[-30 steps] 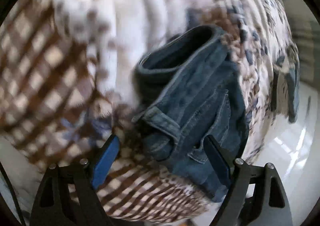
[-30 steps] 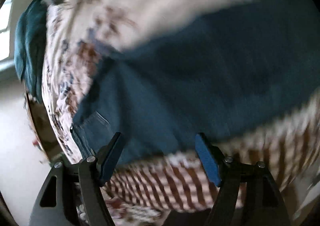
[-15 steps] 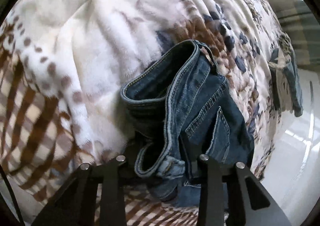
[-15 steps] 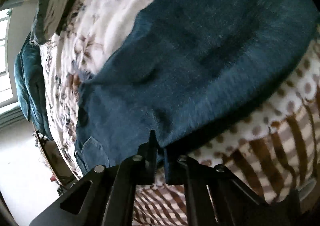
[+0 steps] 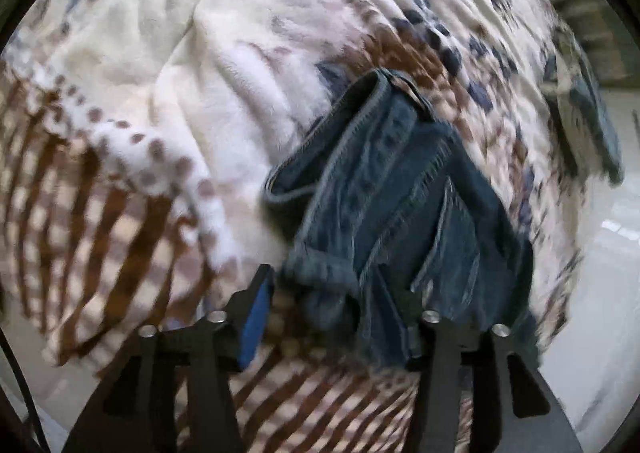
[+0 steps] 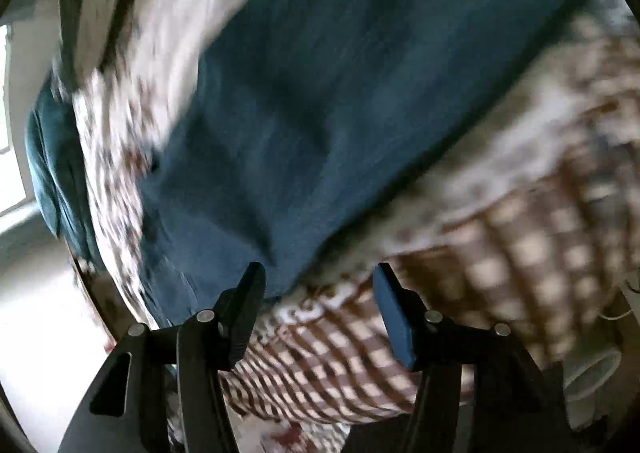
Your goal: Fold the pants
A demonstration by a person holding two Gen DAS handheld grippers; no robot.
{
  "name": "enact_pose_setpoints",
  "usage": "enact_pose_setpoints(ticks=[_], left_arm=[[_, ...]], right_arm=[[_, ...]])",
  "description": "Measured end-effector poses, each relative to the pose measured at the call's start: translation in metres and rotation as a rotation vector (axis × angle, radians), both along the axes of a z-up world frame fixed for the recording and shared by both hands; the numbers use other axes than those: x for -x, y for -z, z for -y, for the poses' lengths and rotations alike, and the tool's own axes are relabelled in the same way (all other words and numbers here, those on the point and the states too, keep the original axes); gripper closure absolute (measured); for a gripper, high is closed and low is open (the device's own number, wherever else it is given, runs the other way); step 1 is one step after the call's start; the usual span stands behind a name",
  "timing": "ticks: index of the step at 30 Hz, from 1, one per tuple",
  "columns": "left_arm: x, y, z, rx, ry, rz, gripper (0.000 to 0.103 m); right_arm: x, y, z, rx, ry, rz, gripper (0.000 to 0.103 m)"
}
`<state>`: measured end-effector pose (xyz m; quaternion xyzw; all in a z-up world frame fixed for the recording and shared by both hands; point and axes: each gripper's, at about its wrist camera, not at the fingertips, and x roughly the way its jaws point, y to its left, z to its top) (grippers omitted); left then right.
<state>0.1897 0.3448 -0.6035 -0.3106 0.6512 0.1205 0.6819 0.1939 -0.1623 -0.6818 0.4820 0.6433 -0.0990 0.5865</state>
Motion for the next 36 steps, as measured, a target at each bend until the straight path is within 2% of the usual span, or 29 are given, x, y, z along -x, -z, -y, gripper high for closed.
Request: enact_pose_setpoints(ticks=[1, 3, 4, 5, 8, 9, 10, 12, 15, 16, 18, 20, 22, 23, 24, 25, 26, 28, 31, 34, 36], left_arm=[[0.000, -0.006, 0.011, -0.033, 0.042, -0.002, 0.045], [-0.003, -0.012, 0.033, -0.093, 0.118, 0.016, 0.031], [-0.012, -0.013, 0.051, -0.144, 0.170, 0.017, 0.015], [-0.018, -0.012, 0.059, -0.167, 0.189, 0.015, 0.005], [-0.040, -0.005, 0.086, -0.272, 0.230, 0.007, 0.002], [-0.049, -0.002, 0.095, -0.291, 0.237, 0.011, 0.002], [-0.055, -0.001, 0.101, -0.300, 0.232, 0.017, 0.002], [-0.063, -0.004, 0.108, -0.304, 0.202, 0.036, 0.002], [-0.066, -0.011, 0.113, -0.323, 0.170, 0.042, 0.002], [-0.066, -0.014, 0.114, -0.332, 0.158, 0.041, 0.002], [-0.063, -0.021, 0.114, -0.350, 0.137, 0.037, 0.002], [-0.058, -0.030, 0.116, -0.344, 0.111, 0.029, 0.002], [-0.055, -0.043, 0.125, -0.305, 0.089, 0.051, 0.002], [-0.055, -0.049, 0.129, -0.292, 0.084, 0.054, 0.002], [-0.058, -0.052, 0.136, -0.265, 0.086, 0.062, 0.002], [-0.064, -0.054, 0.146, -0.214, 0.099, 0.064, 0.002], [-0.072, -0.051, 0.155, -0.175, 0.109, 0.049, 0.002], [-0.094, -0.038, 0.176, -0.032, 0.132, 0.016, 0.002], [-0.132, -0.007, 0.203, 0.111, 0.169, -0.038, 0.003], [-0.162, 0.031, 0.226, 0.193, 0.211, -0.121, 0.003], [-0.176, 0.050, 0.232, 0.216, 0.207, -0.162, 0.004]], right_arm=[[0.007, -0.007, 0.015, 0.031, 0.032, 0.011, 0.044], [0.012, -0.019, 0.057, 0.133, 0.105, 0.042, 0.042], [0.011, -0.020, 0.072, 0.166, 0.122, 0.053, 0.042], [0.011, -0.020, 0.089, 0.197, 0.140, 0.058, 0.042], [0.002, -0.001, 0.131, 0.225, 0.190, 0.041, 0.043], [0.000, 0.009, 0.138, 0.209, 0.201, 0.030, 0.055], [-0.004, 0.021, 0.145, 0.194, 0.203, 0.010, 0.083], [-0.005, 0.021, 0.151, 0.227, 0.179, 0.018, 0.092], [0.003, 0.011, 0.156, 0.303, 0.198, 0.027, 0.095], [0.008, 0.015, 0.160, 0.298, 0.207, 0.011, 0.095], [0.011, 0.033, 0.165, 0.205, 0.204, -0.029, 0.095], [0.007, 0.028, 0.173, 0.152, 0.190, -0.047, 0.089], [-0.001, 0.002, 0.173, 0.182, 0.099, -0.036, 0.082], [-0.011, -0.017, 0.168, 0.201, 0.044, 0.003, 0.080], [-0.018, -0.029, 0.162, 0.208, 0.003, 0.035, 0.067], [-0.035, -0.044, 0.148, 0.210, -0.089, 0.083, 0.045], [-0.052, -0.051, 0.133, 0.200, -0.175, 0.109, 0.036], [-0.098, -0.057, 0.090, 0.138, -0.382, 0.193, 0.034], [-0.164, -0.042, 0.009, 0.031, -0.713, 0.286, 0.034], [-0.202, -0.015, -0.048, 0.021, -0.916, 0.263, 0.037], [-0.216, 0.000, -0.073, 0.013, -0.992, 0.257, 0.037]])
